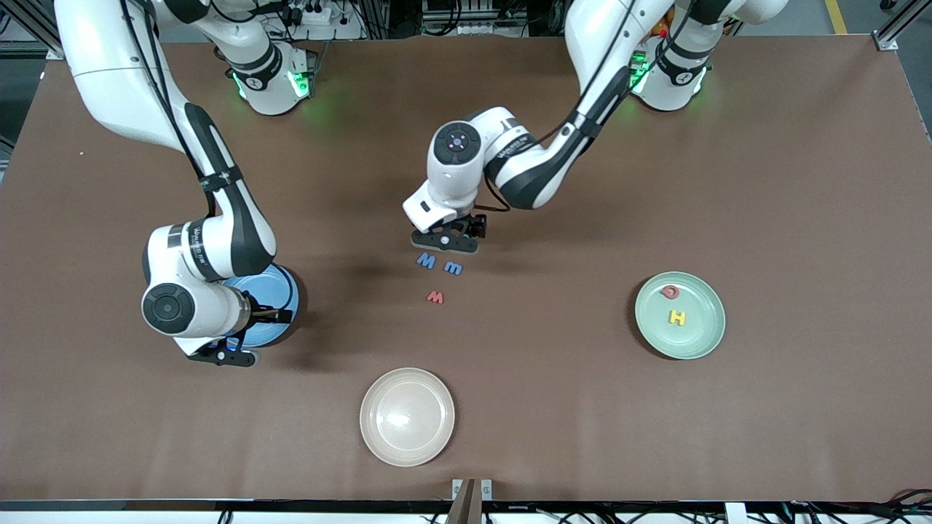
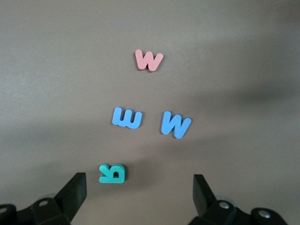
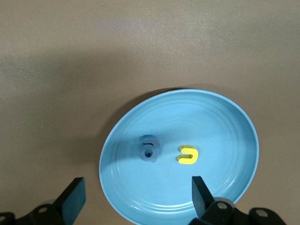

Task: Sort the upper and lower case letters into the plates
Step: 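Lower the left gripper toward the blue w letters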

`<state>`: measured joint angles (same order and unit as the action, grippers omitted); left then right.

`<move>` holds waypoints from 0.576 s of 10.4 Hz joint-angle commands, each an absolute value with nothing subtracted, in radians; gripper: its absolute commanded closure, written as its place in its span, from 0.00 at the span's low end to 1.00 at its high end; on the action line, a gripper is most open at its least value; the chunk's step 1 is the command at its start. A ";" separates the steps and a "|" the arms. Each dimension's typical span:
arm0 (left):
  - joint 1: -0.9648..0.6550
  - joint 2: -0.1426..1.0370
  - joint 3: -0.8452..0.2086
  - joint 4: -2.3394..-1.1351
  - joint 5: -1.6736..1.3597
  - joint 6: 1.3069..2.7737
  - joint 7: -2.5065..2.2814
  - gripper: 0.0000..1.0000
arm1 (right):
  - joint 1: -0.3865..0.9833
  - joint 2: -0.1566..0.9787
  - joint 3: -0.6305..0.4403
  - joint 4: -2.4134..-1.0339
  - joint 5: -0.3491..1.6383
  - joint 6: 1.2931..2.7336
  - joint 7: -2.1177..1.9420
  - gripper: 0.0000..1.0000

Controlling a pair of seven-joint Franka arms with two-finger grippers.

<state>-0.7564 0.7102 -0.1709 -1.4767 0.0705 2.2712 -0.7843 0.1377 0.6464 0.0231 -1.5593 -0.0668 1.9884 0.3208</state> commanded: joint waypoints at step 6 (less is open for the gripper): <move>-0.801 0.847 -0.152 -1.321 0.092 2.355 -0.916 0.00 | 0.138 0.637 0.038 -1.563 -0.063 1.994 0.369 0.00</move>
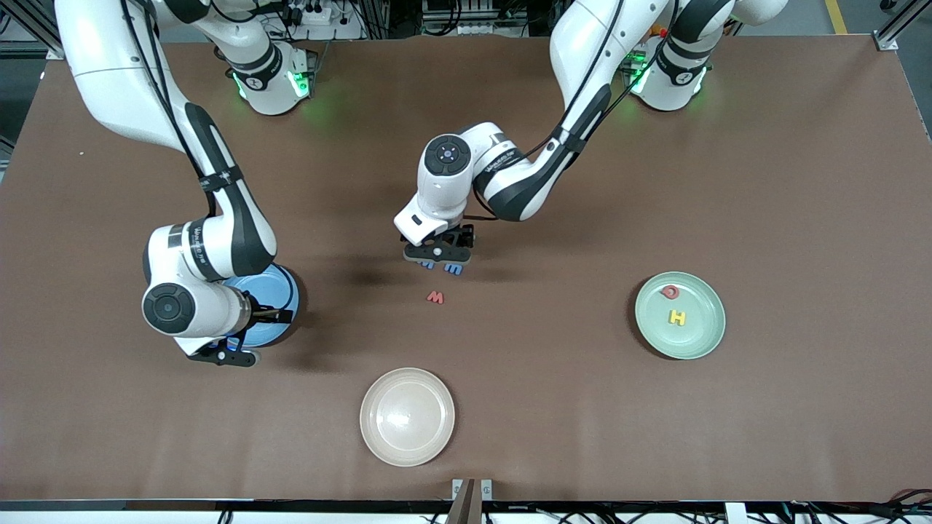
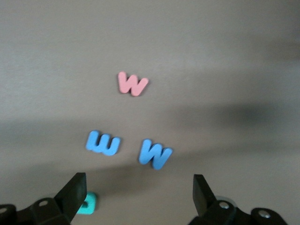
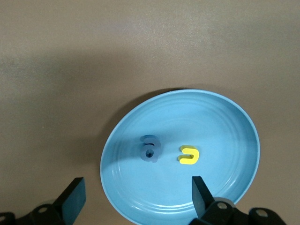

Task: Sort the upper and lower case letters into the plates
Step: 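Lower the left gripper toward the blue w letters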

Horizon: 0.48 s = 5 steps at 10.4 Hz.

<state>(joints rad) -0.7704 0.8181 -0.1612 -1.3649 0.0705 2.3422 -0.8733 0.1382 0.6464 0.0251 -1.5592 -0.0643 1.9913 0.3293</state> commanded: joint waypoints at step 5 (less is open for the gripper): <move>-0.870 0.923 -0.077 -1.246 0.092 2.356 -0.928 0.00 | 0.205 0.643 0.041 -1.549 -0.026 2.005 0.544 0.00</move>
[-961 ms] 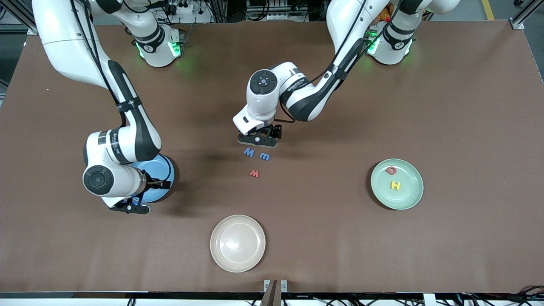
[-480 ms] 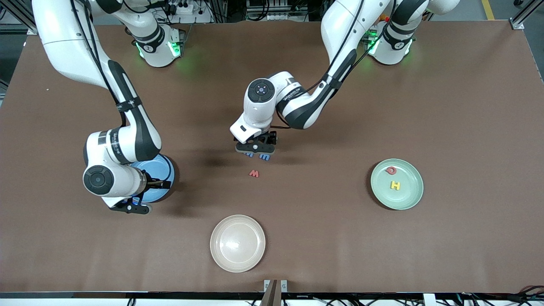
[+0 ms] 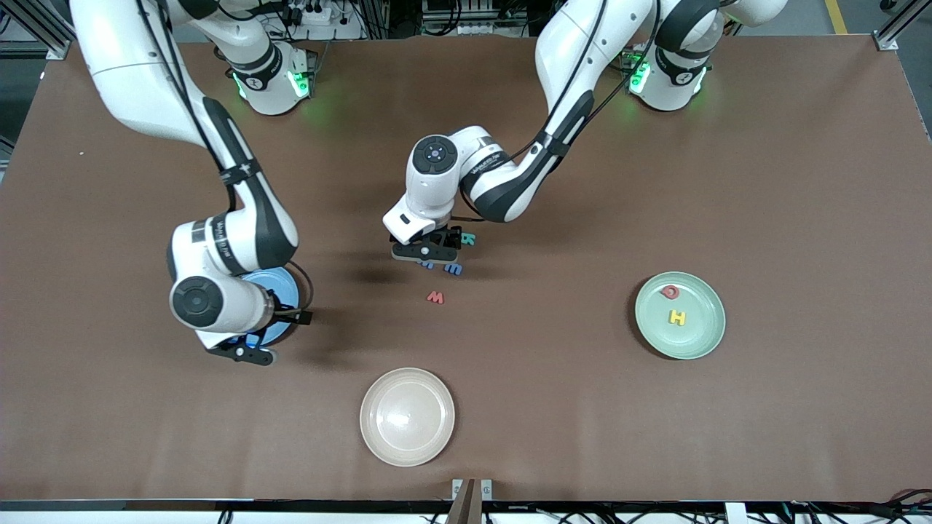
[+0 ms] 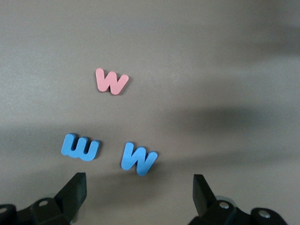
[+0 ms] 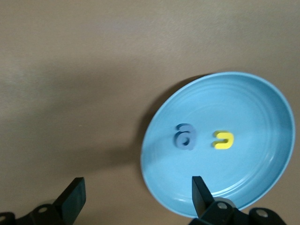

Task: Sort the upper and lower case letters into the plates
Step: 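Lower the left gripper toward the blue w letters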

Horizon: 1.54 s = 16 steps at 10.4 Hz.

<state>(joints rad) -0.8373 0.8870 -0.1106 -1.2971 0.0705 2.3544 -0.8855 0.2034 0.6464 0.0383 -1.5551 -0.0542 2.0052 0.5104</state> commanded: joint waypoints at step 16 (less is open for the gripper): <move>-0.965 1.022 0.032 -1.175 0.095 2.387 -0.973 0.02 | 0.202 0.643 0.041 -1.551 0.000 2.002 0.546 0.00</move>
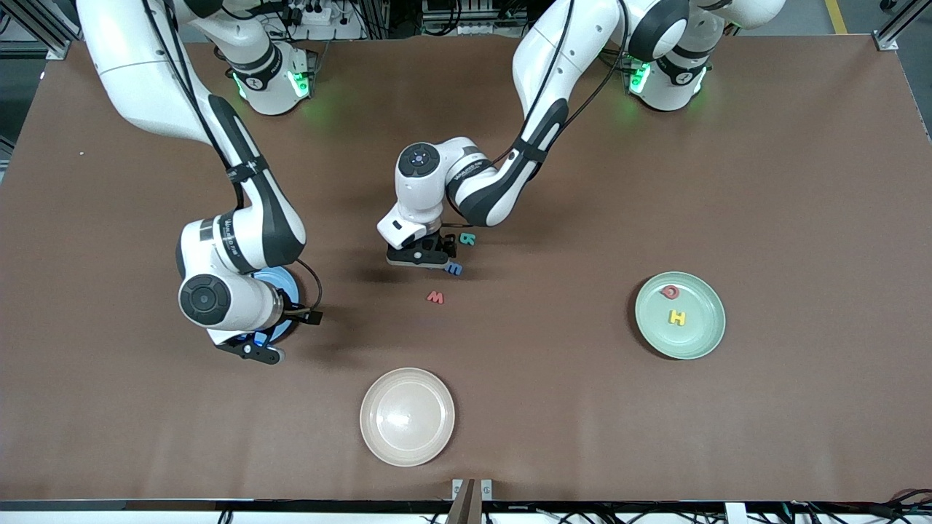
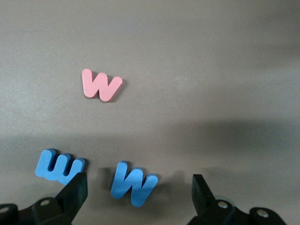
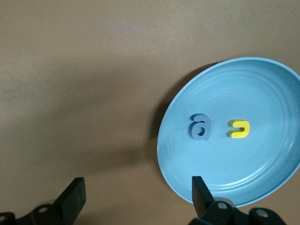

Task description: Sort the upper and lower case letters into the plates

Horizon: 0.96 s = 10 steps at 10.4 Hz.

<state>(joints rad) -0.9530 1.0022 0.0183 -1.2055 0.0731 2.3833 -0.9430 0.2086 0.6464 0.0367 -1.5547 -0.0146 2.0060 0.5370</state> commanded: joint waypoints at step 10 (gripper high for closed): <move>-0.976 1.043 0.035 -1.167 0.095 2.387 -0.974 0.05 | 0.203 0.643 0.041 -1.549 0.000 2.002 0.546 0.00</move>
<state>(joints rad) -0.9615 1.0219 0.0186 -1.1996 0.0731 2.3834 -0.9430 0.2085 0.6464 0.0367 -1.5547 -0.0142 2.0060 0.5377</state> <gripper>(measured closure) 0.040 0.000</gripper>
